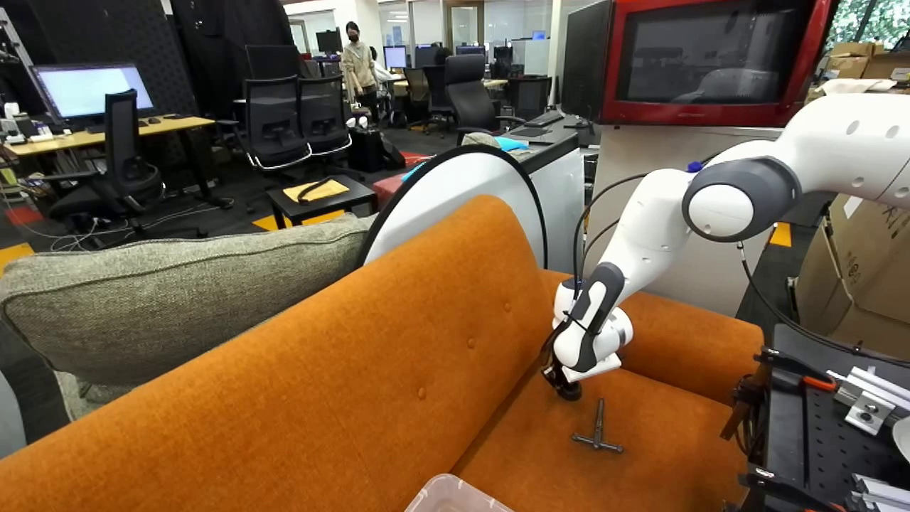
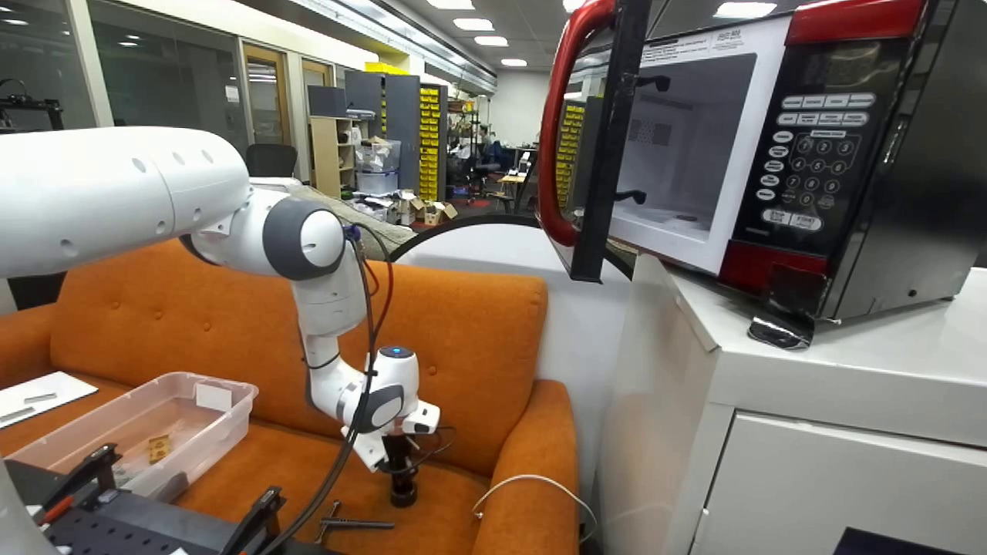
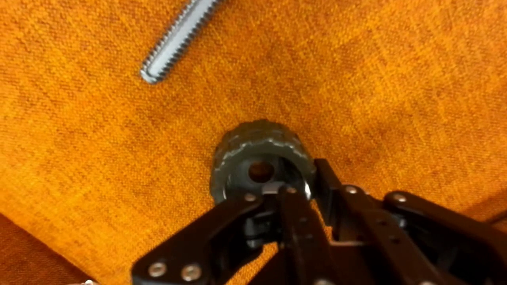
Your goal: Pick the objects on the sofa and put them in the storage box
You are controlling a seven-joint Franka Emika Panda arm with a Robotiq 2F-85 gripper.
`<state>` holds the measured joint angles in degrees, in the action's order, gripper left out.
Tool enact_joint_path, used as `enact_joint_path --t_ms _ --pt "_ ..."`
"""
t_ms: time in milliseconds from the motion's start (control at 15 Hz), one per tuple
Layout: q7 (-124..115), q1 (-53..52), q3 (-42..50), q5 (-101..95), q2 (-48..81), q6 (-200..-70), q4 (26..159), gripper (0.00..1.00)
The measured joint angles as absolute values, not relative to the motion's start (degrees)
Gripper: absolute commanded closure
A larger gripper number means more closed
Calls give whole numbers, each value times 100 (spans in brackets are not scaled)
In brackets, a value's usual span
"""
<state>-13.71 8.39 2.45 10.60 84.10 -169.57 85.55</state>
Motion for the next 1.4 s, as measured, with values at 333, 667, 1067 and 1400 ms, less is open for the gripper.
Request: enact_joint_path --t_ms 333,667,1067,1400 --pt "-1365 941 226 1060 8266 -17004 8638 96" --pt "-1065 1053 -24 1055 7531 -17340 9418 96" --pt "-150 1128 -1208 619 6482 -17653 11003 96" --pt "226 837 -1893 33 5881 -17710 11908 96"
